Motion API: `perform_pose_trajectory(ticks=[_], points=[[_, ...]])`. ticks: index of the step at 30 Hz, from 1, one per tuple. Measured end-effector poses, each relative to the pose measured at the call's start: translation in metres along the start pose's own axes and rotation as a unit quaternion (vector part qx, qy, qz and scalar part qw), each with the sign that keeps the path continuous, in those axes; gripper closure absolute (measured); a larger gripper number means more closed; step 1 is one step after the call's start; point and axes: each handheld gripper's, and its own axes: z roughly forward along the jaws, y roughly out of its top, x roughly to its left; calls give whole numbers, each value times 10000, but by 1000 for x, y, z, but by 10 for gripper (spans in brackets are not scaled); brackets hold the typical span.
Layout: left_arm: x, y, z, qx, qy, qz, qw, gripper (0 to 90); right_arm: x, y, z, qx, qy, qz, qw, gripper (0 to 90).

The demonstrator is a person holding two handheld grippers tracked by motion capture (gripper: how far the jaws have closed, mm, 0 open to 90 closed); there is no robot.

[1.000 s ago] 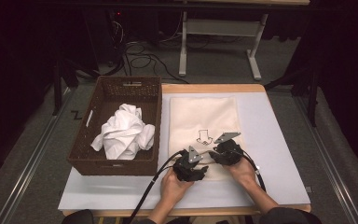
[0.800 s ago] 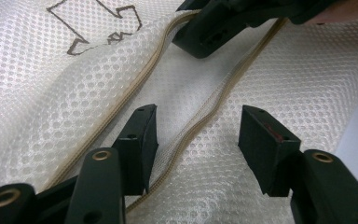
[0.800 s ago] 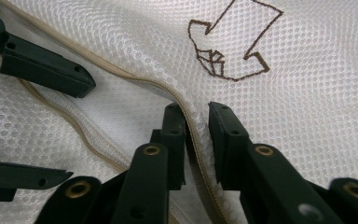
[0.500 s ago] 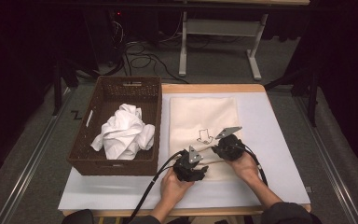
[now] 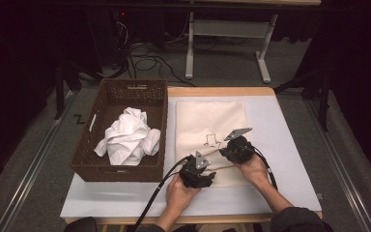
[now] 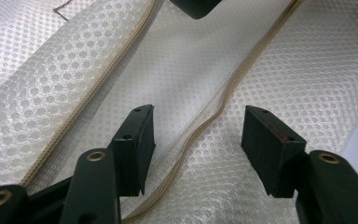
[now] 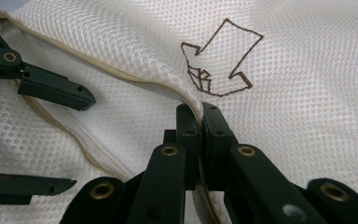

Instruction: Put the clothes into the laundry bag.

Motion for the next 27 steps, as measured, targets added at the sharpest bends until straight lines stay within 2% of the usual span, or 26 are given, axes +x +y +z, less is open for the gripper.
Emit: perform_pose_trajectory(ticks=[5,11,13,14,17,20,27], points=[[-1,0,0,15,36,25,10000,429,-3,0,-3,-106,89,155,9998,880],[-2,0,0,14,78,39,10000,414,-7,0,-10,-286,153,213,9992,879],[-2,0,0,15,76,32,10000,413,-7,0,-12,-335,171,309,9988,879],[-1,0,0,20,74,31,10000,411,-7,3,-14,-356,165,232,9990,879],[-1,0,0,20,72,30,10000,411,-7,8,-17,-360,138,191,9991,878],[-1,0,0,20,77,31,10000,409,-5,17,-22,-477,99,153,9987,878],[-2,0,0,15,82,32,10000,409,-3,27,-29,-433,76,59,9990,878]])
